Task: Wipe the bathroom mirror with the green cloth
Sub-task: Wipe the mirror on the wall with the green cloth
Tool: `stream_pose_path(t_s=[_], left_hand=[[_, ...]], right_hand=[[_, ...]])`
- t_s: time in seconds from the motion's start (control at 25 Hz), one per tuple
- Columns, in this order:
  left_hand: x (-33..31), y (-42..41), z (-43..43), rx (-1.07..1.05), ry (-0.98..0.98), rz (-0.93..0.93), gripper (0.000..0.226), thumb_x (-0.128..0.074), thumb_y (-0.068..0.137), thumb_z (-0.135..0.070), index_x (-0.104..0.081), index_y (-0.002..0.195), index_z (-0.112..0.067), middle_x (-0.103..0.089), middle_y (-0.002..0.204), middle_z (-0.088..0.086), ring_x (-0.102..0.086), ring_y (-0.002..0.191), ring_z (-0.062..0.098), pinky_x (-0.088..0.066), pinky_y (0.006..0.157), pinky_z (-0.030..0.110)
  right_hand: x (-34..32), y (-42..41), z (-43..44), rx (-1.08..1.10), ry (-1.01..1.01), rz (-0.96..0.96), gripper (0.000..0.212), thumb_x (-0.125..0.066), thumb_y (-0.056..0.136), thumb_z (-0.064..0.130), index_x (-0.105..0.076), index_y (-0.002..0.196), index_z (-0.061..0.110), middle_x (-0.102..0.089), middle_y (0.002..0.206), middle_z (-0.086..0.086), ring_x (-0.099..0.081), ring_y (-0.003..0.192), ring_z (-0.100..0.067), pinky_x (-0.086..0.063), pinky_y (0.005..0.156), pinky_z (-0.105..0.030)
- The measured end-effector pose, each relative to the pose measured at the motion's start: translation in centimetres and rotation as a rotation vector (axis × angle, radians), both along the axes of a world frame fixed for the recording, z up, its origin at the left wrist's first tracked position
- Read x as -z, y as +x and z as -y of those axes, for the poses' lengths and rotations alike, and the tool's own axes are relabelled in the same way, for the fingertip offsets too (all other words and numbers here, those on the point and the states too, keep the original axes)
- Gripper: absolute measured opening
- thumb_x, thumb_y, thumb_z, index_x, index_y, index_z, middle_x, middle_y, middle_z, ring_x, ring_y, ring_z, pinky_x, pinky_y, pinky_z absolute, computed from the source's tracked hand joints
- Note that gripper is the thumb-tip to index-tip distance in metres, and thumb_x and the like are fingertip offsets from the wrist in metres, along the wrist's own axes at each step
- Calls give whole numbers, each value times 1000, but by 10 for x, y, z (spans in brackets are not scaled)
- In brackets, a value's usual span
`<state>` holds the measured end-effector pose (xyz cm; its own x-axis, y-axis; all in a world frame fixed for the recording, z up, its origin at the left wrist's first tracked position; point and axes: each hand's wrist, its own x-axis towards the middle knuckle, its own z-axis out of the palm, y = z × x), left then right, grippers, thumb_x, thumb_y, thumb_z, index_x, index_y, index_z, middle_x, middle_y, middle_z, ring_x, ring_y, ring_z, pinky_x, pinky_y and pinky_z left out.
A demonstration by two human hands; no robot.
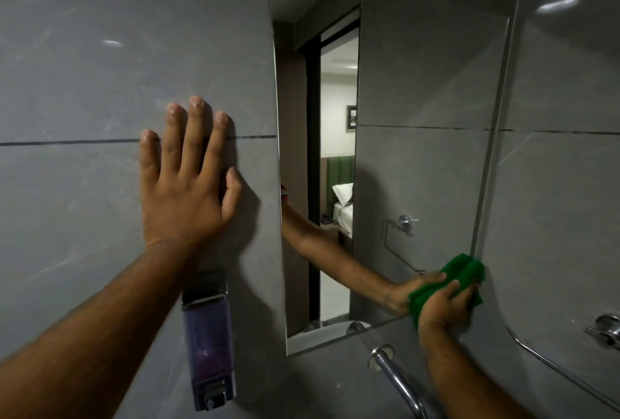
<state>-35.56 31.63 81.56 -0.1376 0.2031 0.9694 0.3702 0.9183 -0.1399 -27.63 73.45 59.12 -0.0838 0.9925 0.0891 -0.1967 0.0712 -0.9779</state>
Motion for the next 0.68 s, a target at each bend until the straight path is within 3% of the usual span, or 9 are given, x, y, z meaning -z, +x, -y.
stream_pose_path(t_s=[0.08,0.2,0.4,0.52,0.64,0.68], left_hand=[[-1,0,1,-26,-2,-13,84,-33,112,-53,-2,184,-23,3,192,10,3,177,34,1,141,59],[-4,5,3,-66,-8,-13,84,-38,111,-51,-10,184,-21,-3,192,12,-3,177,35,0,140,58],[-16,39,16,-30,-90,91,84,-54,105,-49,-32,181,-20,-22,189,11,-22,174,35,-21,137,57],[-31,72,53,-45,-184,188,92,-58,100,-54,-27,182,-28,-21,190,4,-29,172,29,-28,134,52],[-47,104,104,-108,-47,202,89,-51,101,-53,-26,182,-28,-20,190,4,-26,174,29,-21,137,52],[-48,113,122,-142,-11,199,88,-50,101,-52,-26,182,-27,-20,190,5,-23,175,28,-18,139,53]], right_hand=[[-6,3,4,46,-43,-12,50,-38,116,24,-41,160,0,-49,159,-33,-52,143,-51,-42,119,-45],[-30,9,26,63,45,-101,49,-38,114,23,-49,148,-10,-55,150,-38,-58,135,-51,-44,105,-37],[-133,25,132,-173,375,-333,46,-40,114,25,-46,156,7,-61,150,-24,-65,132,-33,-44,102,-18],[-225,41,207,-249,614,-471,51,-42,113,25,-44,158,1,-61,152,-22,-63,133,-22,-51,109,-19],[-304,63,278,-241,825,-588,54,-45,112,19,-43,154,-14,-52,158,-21,-54,145,-18,-44,119,-14],[-322,69,300,-241,897,-582,54,-45,111,18,-42,153,-17,-49,160,-25,-52,150,-26,-42,124,-19]])
